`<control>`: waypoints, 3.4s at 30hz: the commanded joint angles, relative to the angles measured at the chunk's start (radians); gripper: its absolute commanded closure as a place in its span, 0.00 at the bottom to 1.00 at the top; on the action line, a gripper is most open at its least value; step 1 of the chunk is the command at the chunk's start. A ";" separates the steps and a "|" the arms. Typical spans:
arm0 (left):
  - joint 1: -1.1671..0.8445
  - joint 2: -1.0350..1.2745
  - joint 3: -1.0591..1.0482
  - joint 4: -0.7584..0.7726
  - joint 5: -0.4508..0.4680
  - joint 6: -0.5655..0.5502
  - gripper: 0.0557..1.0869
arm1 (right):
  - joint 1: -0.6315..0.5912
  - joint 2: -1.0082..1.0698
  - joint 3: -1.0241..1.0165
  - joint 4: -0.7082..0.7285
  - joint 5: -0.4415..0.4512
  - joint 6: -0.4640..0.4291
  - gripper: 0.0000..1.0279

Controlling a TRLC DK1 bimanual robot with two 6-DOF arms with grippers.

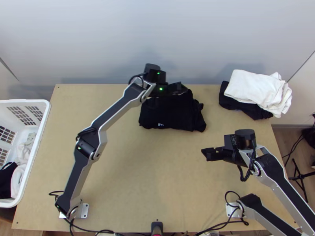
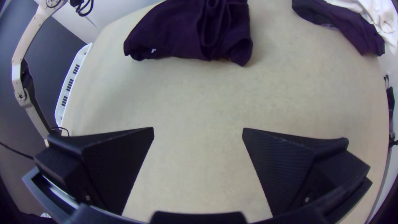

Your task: Fold the t-shirt

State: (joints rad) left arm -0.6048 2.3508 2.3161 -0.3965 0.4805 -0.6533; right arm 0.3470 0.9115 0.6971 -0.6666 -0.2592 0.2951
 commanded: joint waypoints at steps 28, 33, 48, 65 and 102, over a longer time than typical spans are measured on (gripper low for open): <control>0.295 -0.716 -0.616 -0.407 -0.046 0.460 0.04 | -0.260 0.833 0.280 0.542 -0.233 0.145 0.04; 0.250 -0.817 -0.718 -0.378 -0.097 0.478 0.04 | -0.243 0.903 0.366 0.552 -0.284 0.180 0.04; 0.231 -0.834 -0.768 -0.349 -0.174 0.454 0.04 | -0.102 1.026 0.479 0.568 -0.316 0.225 0.26; 0.278 -0.831 -0.793 -0.349 -0.178 0.455 0.04 | -0.140 0.929 0.550 0.446 -0.267 0.088 0.97; 0.315 -1.055 -1.043 -0.326 -0.161 0.452 0.04 | -0.709 1.063 1.529 -0.021 -0.267 -0.077 0.97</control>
State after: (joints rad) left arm -0.2924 1.3083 1.2888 -0.7341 0.3176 -0.1982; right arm -0.2119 1.9545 2.2147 -0.6697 -0.4774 0.2367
